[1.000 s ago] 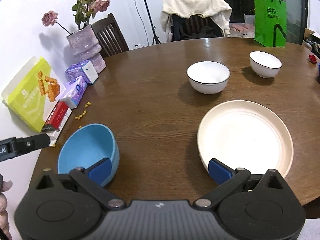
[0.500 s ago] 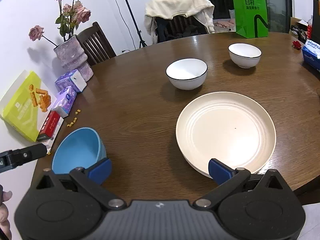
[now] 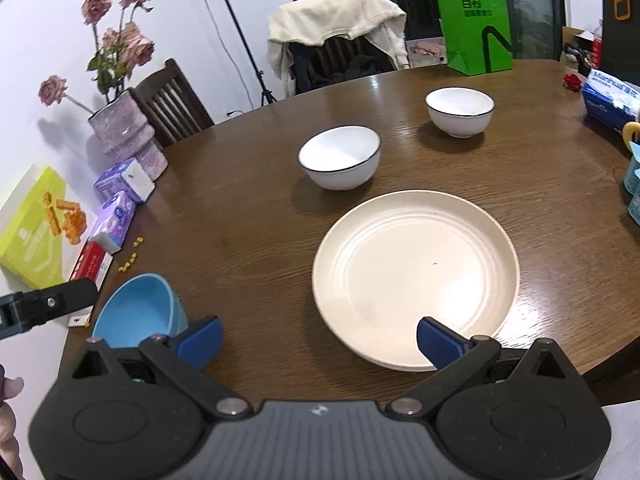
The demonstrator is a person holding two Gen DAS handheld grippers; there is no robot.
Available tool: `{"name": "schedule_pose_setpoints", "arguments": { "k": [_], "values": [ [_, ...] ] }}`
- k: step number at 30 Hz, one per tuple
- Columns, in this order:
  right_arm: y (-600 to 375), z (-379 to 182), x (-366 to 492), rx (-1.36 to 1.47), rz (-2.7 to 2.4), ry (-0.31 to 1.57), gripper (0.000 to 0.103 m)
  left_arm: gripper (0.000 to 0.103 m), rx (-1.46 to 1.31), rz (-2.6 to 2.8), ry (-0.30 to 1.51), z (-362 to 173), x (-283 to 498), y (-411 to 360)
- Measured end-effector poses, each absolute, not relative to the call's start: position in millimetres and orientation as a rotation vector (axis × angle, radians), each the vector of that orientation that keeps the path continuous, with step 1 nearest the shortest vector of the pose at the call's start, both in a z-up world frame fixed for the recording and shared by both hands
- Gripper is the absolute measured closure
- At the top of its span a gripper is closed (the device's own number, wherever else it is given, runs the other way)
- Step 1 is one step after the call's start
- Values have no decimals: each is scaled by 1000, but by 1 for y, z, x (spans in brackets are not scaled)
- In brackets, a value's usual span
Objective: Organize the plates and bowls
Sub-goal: 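Withdraw both tools from the blue bowl, then move both open tools toward the nearer white bowl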
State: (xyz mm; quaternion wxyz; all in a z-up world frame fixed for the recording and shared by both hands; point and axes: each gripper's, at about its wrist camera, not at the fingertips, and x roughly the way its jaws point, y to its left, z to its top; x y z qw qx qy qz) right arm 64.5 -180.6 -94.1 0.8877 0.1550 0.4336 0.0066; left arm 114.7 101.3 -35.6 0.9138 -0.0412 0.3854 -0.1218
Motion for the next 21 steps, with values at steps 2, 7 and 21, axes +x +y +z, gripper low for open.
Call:
{"name": "schedule_pose_setpoints", "arguments": {
  "k": [2, 7, 21],
  "values": [
    [-187, -93, 67, 327, 1, 897, 0, 0, -82, -261, 794, -35, 119, 95],
    [-202, -92, 75, 328, -19, 892, 0, 0, -84, -280, 791, -36, 130, 83],
    [-233, -88, 107, 320, -37, 897, 0, 0, -77, -293, 800, -31, 167, 52]
  ]
}}
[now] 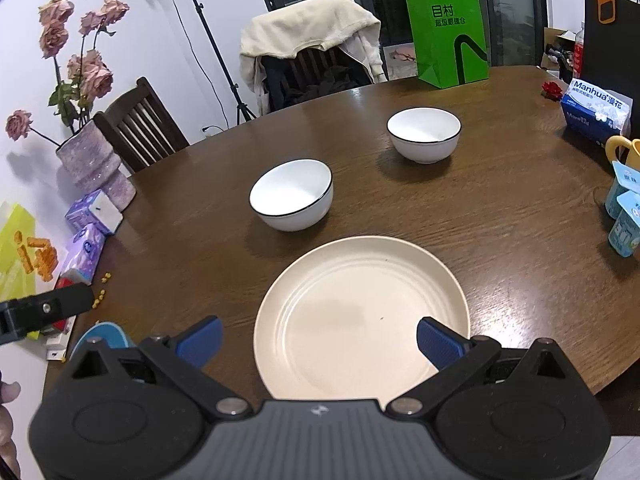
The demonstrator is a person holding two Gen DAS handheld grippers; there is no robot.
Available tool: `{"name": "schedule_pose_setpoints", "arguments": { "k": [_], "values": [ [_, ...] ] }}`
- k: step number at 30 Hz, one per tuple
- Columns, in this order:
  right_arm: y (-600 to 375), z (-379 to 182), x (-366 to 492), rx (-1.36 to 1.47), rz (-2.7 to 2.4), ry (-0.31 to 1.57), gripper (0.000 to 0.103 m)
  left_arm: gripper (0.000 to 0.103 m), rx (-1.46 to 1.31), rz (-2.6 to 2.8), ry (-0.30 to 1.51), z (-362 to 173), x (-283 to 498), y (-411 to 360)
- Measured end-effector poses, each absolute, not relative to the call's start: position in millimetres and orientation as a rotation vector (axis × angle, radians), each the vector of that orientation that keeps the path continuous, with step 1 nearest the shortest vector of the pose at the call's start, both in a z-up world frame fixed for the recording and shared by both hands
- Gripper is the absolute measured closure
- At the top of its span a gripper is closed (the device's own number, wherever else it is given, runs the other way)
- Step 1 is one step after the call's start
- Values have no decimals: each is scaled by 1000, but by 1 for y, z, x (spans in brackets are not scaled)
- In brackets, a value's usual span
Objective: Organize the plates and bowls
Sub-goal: 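Move both open tools toward the nearer white bowl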
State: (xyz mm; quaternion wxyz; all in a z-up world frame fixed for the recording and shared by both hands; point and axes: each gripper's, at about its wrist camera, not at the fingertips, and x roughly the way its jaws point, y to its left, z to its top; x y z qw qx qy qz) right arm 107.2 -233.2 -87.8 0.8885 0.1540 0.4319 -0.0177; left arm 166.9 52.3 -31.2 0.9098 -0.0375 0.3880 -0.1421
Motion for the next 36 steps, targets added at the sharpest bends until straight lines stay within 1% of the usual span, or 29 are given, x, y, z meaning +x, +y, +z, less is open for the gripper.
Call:
{"name": "schedule_pose_setpoints", "arguments": {
  "k": [22, 36],
  "values": [
    [-254, -74, 167, 275, -25, 930, 0, 0, -123, -257, 802, -19, 212, 41],
    [-278, -78, 210, 297, -3, 952, 0, 0, -129, -238, 823, -20, 255, 21]
  ]
}}
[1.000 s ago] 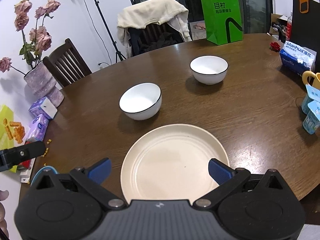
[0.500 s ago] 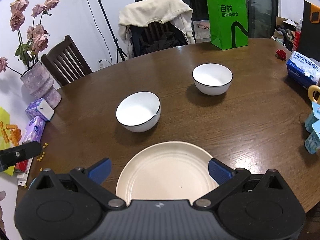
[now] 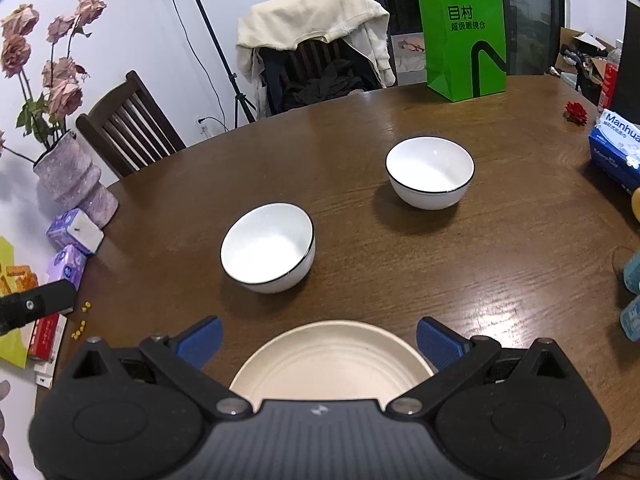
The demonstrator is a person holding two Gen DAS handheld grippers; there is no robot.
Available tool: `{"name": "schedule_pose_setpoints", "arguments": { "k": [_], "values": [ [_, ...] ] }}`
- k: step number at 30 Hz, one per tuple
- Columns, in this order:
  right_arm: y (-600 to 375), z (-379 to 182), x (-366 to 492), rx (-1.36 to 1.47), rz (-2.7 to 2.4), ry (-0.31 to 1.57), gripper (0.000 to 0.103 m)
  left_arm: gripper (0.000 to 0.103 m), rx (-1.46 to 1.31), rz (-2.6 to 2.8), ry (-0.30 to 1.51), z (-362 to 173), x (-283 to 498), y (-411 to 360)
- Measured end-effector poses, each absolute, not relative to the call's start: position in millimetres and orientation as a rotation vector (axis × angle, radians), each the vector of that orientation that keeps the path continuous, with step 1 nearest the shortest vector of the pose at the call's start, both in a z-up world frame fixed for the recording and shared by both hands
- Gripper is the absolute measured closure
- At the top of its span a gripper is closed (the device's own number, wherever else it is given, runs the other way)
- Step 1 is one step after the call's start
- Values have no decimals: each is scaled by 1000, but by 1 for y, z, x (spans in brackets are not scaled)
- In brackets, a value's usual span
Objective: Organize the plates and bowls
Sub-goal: 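Move both open tools toward the nearer white bowl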
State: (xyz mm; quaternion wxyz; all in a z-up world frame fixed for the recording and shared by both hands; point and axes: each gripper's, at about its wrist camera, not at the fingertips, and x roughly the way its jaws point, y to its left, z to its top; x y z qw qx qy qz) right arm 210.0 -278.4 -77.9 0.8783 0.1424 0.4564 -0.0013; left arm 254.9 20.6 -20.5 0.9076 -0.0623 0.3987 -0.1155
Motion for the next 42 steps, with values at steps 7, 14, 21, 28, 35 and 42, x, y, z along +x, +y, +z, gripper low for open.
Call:
{"name": "schedule_pose_setpoints", "arguments": {
  "k": [7, 14, 21, 28, 35, 42],
  "values": [
    [-286, -90, 234, 304, 13, 980, 0, 0, -125, -237, 859, -35, 279, 6],
    [-293, -106, 260, 309, 29, 1014, 0, 0, -127, -227, 903, -54, 303, -6],
    [-297, -116, 284, 301, 48, 1026, 0, 0, -126, -223, 915, -63, 323, -18],
    [-297, -131, 305, 302, 77, 1049, 0, 0, -131, -202, 948, -80, 344, -23],
    [-294, -145, 326, 290, 102, 1064, 1, 0, -129, -190, 964, -92, 364, -30],
    [-289, -157, 346, 270, 121, 1077, 2, 0, -127, -177, 980, -104, 382, -36]
  ]
}}
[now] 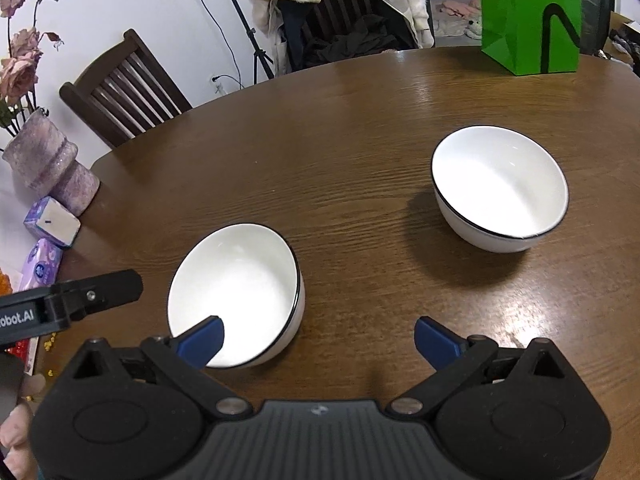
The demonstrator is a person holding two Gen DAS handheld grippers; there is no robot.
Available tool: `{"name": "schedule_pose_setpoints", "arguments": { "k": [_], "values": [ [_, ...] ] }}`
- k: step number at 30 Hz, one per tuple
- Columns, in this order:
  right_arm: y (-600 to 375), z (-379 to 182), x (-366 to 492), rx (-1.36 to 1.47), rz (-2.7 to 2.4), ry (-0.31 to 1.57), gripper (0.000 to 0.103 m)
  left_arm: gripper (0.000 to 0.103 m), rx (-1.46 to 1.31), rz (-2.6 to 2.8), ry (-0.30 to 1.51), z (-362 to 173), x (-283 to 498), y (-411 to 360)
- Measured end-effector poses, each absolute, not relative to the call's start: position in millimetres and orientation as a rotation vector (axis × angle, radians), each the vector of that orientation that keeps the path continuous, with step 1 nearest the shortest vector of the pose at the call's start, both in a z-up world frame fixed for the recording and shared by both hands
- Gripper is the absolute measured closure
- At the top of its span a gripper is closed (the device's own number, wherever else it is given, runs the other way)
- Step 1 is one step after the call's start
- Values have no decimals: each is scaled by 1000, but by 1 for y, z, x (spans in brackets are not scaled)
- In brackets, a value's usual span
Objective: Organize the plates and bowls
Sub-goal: 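Move both open tools toward the nearer white bowl, then close both grippers on the white bowl rim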
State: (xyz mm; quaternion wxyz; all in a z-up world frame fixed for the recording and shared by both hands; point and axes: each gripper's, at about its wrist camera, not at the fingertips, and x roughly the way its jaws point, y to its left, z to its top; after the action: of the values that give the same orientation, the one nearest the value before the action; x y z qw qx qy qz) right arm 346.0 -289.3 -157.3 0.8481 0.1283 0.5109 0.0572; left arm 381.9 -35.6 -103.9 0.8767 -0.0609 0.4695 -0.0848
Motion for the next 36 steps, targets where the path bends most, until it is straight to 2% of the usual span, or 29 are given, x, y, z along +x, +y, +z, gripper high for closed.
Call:
{"name": "schedule_pose_setpoints", "arguments": {
  "k": [11, 16, 21, 25, 27, 30, 34, 36],
  "values": [
    [-282, -170, 367, 258, 136, 1082, 7, 0, -120, -158, 983, -114, 399, -41],
    [-280, -175, 371, 251, 140, 1090, 20, 0, -125, -157, 994, -121, 403, -42],
    [-280, -180, 375, 254, 150, 1102, 42, 2, -123, -169, 994, -124, 405, -43],
    [-280, -184, 376, 254, 143, 1112, 45, 3, -127, -178, 1003, -128, 407, -45],
    [-280, -185, 376, 254, 141, 1114, 53, 10, -125, -183, 1012, -131, 408, -47],
    [-281, -189, 378, 262, 136, 1126, 58, 19, -132, -193, 1028, -134, 410, -48],
    [-281, -192, 379, 269, 135, 1136, 65, 22, -139, -198, 1036, -138, 412, -50],
    [-280, -192, 380, 264, 139, 1136, 68, 34, -143, -202, 1042, -140, 413, -51]
  ]
}}
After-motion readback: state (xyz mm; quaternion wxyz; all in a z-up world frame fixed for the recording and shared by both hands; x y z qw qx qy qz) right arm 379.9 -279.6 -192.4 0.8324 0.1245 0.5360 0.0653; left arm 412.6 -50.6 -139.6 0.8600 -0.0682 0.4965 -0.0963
